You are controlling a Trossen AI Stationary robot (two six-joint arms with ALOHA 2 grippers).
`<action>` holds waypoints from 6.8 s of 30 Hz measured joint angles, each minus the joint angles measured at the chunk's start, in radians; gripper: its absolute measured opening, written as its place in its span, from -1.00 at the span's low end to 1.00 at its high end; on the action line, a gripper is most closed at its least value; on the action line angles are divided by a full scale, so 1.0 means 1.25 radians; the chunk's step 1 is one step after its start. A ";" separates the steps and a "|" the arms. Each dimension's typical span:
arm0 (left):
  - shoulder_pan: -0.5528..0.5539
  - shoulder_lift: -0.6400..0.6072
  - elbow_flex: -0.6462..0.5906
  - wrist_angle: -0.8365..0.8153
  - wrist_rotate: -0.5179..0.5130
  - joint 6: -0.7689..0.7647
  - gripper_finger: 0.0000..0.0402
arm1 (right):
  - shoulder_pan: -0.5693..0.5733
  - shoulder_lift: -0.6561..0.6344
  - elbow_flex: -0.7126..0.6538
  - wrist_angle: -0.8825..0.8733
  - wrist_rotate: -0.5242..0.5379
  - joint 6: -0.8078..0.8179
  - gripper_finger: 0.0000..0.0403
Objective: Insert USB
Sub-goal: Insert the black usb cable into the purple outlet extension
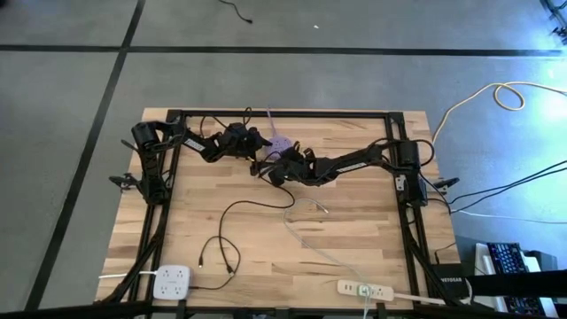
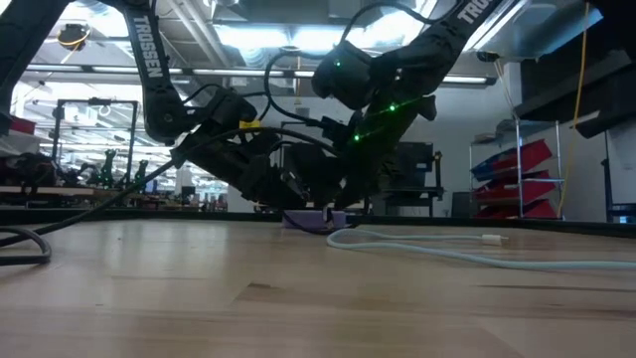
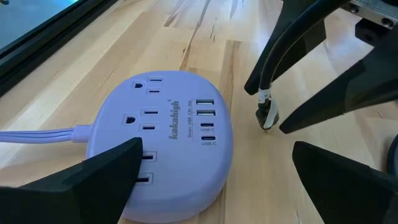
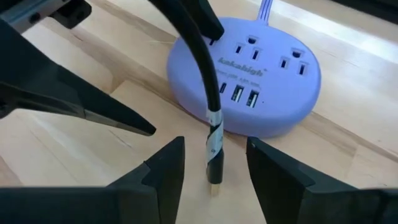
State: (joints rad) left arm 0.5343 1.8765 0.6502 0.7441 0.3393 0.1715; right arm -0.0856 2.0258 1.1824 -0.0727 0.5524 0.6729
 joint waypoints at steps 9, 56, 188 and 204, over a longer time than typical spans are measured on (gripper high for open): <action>0.000 0.000 0.000 0.000 0.000 0.000 0.99 | 0.000 0.000 0.000 -0.005 -0.009 -0.007 -0.45; -0.003 0.000 0.000 0.001 0.000 -0.006 0.99 | 0.057 -0.035 -0.105 0.335 0.296 0.086 -1.00; 0.007 -0.014 0.000 -0.043 0.082 0.126 0.99 | -0.037 0.009 0.044 0.044 -0.199 -0.476 -0.26; 0.007 -0.013 0.001 -0.042 0.069 0.123 0.99 | -0.046 0.035 0.049 0.057 -0.149 -0.503 -0.26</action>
State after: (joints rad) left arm 0.5435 1.8606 0.6510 0.6915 0.4251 0.3252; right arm -0.1429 2.0697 1.2434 -0.0013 0.3656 0.0442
